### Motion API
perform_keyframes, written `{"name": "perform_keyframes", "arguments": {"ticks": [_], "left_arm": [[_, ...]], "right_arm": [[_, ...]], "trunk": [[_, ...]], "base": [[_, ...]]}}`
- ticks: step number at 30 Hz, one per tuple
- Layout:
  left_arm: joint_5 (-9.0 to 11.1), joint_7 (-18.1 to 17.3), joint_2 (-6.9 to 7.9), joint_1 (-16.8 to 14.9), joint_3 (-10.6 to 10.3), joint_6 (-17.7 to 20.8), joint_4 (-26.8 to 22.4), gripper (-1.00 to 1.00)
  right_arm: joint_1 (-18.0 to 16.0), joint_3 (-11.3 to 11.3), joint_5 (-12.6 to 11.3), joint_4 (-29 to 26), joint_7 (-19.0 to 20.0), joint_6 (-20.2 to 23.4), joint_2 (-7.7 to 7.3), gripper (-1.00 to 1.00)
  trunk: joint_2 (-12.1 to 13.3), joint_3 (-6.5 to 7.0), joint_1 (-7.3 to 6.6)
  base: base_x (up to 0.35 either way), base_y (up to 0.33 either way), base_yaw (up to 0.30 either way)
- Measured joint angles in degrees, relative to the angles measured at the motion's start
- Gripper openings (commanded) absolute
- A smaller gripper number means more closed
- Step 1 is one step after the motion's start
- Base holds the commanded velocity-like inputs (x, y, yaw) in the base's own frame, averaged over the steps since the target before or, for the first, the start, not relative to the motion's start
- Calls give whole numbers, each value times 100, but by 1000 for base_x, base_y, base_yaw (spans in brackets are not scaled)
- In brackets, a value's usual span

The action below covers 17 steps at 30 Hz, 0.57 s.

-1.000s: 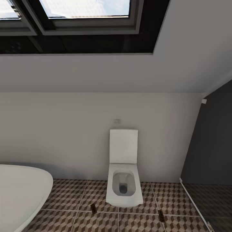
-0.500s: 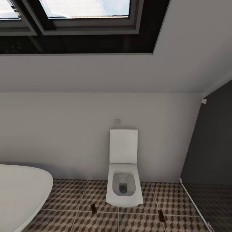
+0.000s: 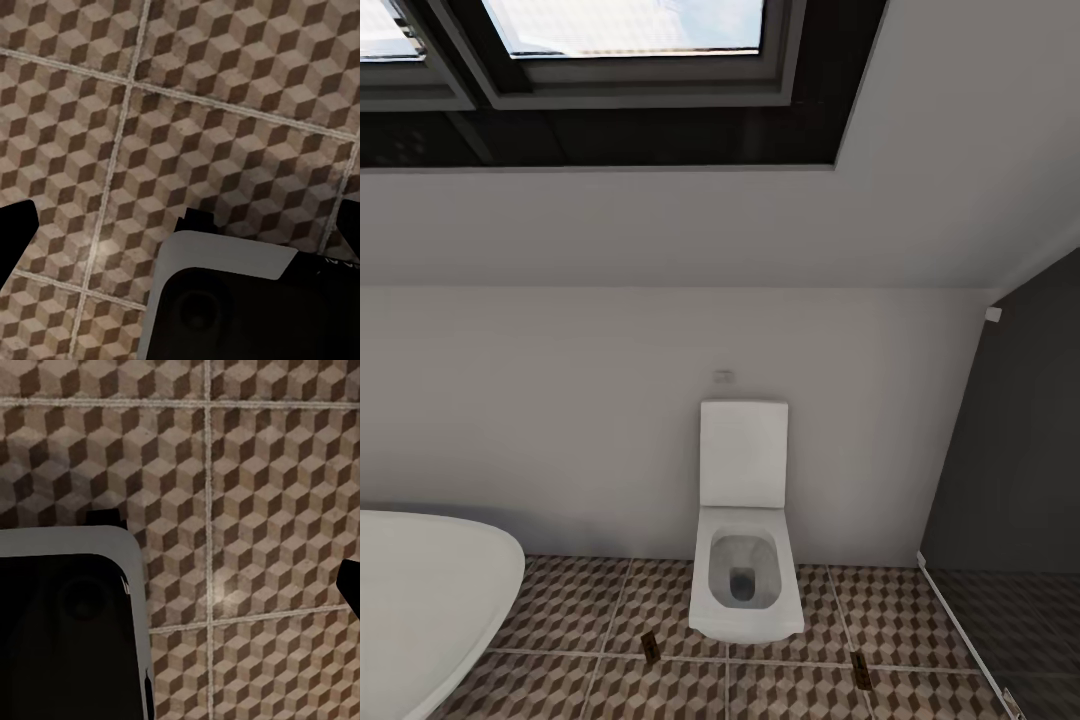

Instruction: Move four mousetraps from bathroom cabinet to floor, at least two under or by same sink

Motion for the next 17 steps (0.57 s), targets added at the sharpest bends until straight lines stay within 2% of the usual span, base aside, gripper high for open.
{"name": "perform_keyframes", "arguments": {"ticks": [17], "left_arm": [[0, 0, 2, 0, 0, 0, 0, 100]], "right_arm": [[0, 5, 7, 0, 0, 0, 0, 100]], "trunk": [[0, 0, 0]], "base": [[0, 0, 0]]}}
